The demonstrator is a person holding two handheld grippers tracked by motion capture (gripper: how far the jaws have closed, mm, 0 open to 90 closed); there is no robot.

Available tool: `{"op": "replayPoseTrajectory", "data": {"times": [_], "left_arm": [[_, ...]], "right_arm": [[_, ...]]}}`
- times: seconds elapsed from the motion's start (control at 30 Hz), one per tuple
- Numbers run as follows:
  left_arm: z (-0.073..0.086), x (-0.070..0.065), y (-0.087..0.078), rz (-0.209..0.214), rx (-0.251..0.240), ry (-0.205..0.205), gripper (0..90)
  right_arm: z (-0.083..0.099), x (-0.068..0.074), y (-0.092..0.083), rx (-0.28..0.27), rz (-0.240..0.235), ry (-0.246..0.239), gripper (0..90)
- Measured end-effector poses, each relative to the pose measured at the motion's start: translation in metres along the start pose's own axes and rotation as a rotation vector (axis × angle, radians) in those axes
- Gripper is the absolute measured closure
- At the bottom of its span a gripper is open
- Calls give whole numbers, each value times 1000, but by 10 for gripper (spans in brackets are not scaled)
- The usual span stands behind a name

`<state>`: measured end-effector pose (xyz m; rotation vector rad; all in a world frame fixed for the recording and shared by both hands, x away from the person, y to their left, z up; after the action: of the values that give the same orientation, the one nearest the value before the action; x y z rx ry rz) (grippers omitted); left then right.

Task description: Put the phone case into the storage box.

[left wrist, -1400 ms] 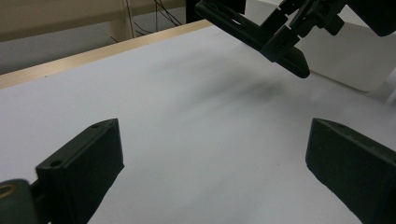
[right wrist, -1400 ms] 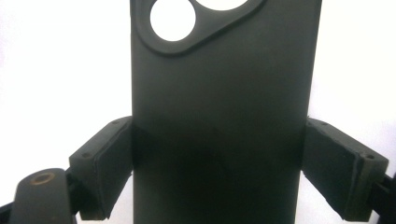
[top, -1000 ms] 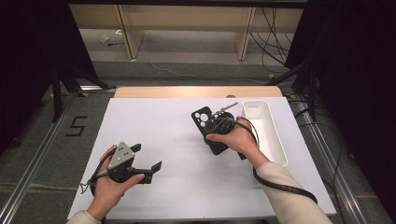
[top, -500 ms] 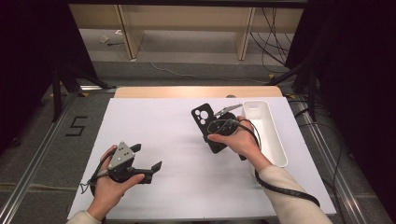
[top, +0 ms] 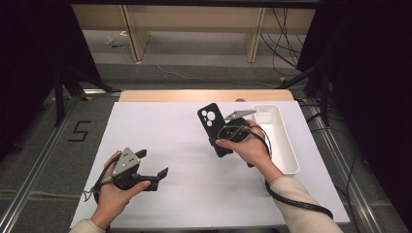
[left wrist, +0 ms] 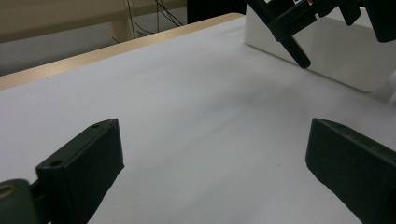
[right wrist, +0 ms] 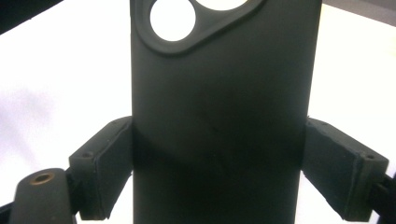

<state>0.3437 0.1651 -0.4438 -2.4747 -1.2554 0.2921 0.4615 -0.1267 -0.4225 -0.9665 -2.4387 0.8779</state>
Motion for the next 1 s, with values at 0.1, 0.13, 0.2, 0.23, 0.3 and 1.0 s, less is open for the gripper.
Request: {"op": "replayPoseTrajectory", "data": {"times": [0.1,0.13,0.2,0.23,0.3,1.0], "left_arm": [[0,0,0,1,0,-2,37],[0,0,0,2,0,-1,38],[0,0,0,0,-1,-3,38],[0,0,0,0,0,-3,38],[0,0,0,1,0,-2,37],[0,1,0,-4,-1,-7,37]], "right_arm": [[1,0,-1,-9,3,-3,157],[1,0,-2,-24,4,2,157],[1,0,-3,-30,5,2,157],[2,-1,-5,-40,12,5,157],[2,-1,-8,-55,20,-1,157],[2,-3,-25,-152,56,-9,157]]}}
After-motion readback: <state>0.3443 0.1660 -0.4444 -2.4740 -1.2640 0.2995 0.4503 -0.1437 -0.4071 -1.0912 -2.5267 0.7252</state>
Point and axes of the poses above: each handheld gripper's, and its own axes: y roughly forward along the jaws, z roughly out of its underside, x roughly to its left, the point moved 3 cm from there along y, roughly forward along the jaws, and after that the axes turned 3 degrees about -z, right-handed, at the moved point
